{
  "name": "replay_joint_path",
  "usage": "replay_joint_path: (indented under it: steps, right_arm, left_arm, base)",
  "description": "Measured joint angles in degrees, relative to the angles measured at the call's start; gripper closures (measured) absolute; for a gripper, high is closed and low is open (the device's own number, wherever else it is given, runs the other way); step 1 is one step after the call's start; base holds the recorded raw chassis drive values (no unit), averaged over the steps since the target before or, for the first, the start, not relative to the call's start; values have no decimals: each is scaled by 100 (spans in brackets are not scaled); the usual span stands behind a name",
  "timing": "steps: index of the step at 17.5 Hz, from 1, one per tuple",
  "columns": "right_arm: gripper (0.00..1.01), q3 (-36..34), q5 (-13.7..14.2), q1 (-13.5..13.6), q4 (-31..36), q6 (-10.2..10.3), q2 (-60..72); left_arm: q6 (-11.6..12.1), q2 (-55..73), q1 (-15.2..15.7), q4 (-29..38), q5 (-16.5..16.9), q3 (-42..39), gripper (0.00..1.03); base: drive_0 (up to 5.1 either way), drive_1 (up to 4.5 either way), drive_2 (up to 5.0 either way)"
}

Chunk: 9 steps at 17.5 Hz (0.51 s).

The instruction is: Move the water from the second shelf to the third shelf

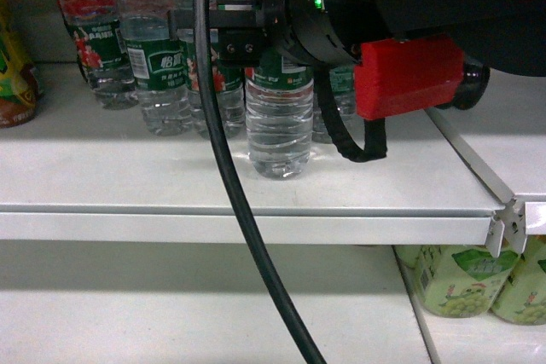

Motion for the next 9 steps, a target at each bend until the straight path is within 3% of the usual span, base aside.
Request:
replay_joint_path:
  steps: [6,9]
  right_arm:
    - [57,-1438,-234,-11,444,92,-1102]
    - [57,-2323,-466,-275,544,76,-1961]
  left_arm:
    - [0,0,0,0,0,0,5]
    - [0,0,0,0,-2,0,5]
  base:
    - [0,0,0]
    - [0,0,0]
